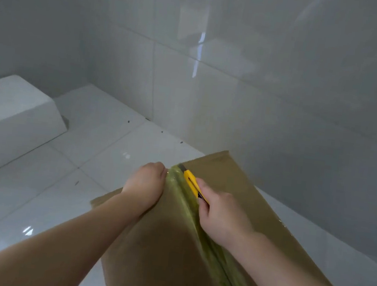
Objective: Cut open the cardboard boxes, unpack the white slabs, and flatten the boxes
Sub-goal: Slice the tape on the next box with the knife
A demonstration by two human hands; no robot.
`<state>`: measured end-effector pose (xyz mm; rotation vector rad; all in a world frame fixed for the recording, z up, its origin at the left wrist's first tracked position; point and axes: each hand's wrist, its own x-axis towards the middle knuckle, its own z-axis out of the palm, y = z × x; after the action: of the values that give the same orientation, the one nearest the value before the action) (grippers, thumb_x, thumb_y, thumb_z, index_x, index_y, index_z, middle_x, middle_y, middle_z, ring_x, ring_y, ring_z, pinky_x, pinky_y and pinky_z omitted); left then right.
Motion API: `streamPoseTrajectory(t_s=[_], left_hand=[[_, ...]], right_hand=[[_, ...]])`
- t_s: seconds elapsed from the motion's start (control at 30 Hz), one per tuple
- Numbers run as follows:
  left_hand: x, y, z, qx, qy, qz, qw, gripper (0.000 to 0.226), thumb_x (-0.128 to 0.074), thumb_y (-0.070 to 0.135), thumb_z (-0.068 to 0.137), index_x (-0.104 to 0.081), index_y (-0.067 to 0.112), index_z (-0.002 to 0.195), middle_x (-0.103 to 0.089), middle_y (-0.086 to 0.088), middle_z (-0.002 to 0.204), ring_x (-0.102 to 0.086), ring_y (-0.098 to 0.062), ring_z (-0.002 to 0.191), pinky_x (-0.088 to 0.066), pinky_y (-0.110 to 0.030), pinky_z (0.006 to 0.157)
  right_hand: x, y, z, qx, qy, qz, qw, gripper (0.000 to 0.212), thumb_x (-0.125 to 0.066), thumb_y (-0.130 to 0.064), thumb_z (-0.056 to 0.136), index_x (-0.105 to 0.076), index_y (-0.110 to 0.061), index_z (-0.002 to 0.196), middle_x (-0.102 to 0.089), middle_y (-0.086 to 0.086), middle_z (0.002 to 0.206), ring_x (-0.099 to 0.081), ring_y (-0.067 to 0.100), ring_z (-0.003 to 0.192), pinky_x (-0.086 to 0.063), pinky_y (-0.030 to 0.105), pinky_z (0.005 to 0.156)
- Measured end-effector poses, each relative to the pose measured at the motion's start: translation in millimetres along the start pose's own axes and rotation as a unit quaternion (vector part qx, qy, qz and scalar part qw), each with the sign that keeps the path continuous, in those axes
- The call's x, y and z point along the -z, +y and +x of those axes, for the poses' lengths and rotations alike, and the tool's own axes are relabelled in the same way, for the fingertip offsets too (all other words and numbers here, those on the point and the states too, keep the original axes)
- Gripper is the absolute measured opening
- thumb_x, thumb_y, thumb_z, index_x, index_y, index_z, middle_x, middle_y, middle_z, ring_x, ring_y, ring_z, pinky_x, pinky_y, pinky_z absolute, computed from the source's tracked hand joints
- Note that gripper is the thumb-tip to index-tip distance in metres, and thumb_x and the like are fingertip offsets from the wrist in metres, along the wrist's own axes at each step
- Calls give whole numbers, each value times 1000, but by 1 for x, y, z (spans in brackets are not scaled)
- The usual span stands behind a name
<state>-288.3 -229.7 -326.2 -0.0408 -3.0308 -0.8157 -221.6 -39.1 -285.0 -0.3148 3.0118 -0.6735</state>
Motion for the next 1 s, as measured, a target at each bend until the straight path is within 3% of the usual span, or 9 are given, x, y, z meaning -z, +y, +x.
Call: streamPoseTrajectory(t_s=[0.23,0.57,0.73,0.87,1.0], left_hand=[[22,-25,-40,47,-8,3,999,28,-35,35,99,-53,19,85,-59,-3,92,-54,-26,90,-37,-30,69],[22,-19,-46,100,22,-9,995,33,-36,34,98,-42,21,67,-46,8,66,-47,-22,74,-32,-30,61],[17,-21,-46,99,29,-24,994,34,-36,34,97,-43,19,68,-51,4,67,-50,-24,73,-33,-31,59],[15,-25,-48,85,40,-29,995,29,-37,33,97,-50,19,74,-57,1,72,-51,-24,74,-33,-31,60],[15,-25,-48,79,48,-27,995,28,-37,33,97,-52,19,78,-59,0,75,-51,-24,74,-33,-31,60]], right_hand=[[-14,-25,-22,74,-30,17,997,50,-39,-26,97,-34,-30,146,-58,0,98,-54,21,89,-41,29,67],[-15,-32,-29,105,-33,4,994,52,-35,-23,99,-27,-23,150,-56,-1,102,-50,18,98,-34,23,69],[-16,-35,-23,111,-43,18,993,51,-37,-21,98,-31,-21,149,-54,0,97,-50,18,97,-35,24,70],[-22,-37,-14,108,-51,6,993,51,-37,-20,97,-32,-18,148,-58,6,105,-50,23,104,-44,32,80],[-25,-41,-14,103,-43,4,994,52,-36,-20,97,-29,-21,149,-56,4,103,-51,22,101,-39,29,76]])
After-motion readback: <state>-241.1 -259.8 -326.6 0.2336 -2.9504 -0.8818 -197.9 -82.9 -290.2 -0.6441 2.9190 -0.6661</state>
